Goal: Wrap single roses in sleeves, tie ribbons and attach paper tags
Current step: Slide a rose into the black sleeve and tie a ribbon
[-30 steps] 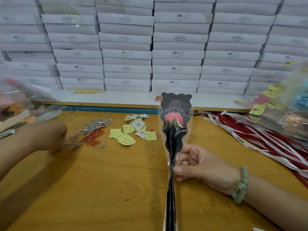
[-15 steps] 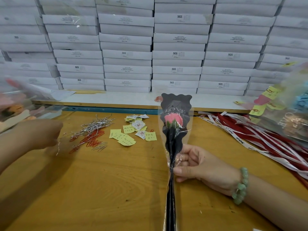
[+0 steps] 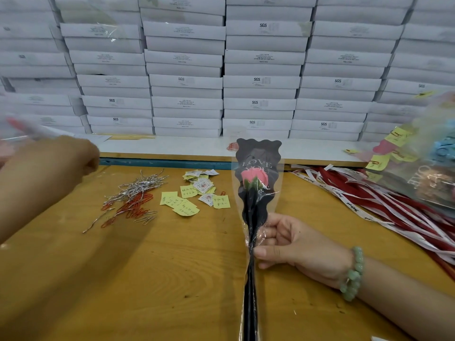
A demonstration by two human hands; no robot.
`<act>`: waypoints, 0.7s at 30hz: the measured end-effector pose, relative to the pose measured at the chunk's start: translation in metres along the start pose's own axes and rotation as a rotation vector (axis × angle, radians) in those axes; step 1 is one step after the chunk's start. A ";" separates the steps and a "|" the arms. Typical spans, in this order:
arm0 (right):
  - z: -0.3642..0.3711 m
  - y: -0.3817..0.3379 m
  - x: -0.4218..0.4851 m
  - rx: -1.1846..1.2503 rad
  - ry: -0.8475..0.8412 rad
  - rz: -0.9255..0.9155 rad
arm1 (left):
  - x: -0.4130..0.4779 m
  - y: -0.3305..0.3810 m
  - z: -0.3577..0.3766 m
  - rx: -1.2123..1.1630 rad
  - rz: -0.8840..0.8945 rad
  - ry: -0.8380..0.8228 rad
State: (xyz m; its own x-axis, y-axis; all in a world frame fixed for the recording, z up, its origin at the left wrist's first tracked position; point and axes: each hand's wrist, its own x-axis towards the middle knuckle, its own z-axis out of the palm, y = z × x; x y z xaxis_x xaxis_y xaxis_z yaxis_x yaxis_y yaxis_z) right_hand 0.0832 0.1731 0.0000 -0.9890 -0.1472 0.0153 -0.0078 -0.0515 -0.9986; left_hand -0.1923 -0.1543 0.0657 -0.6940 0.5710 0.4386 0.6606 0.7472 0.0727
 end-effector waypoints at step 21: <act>-0.002 0.001 0.002 -0.010 0.008 0.011 | -0.093 0.221 0.053 -0.969 0.244 -0.205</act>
State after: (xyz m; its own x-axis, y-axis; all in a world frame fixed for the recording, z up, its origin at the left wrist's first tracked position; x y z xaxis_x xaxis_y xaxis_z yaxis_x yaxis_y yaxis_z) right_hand 0.0808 0.1743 -0.0009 -0.9901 -0.1403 0.0038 0.0018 -0.0399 -0.9992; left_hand 0.0028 -0.0244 -0.0062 -0.4847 0.7863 0.3831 0.6749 0.0576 0.7357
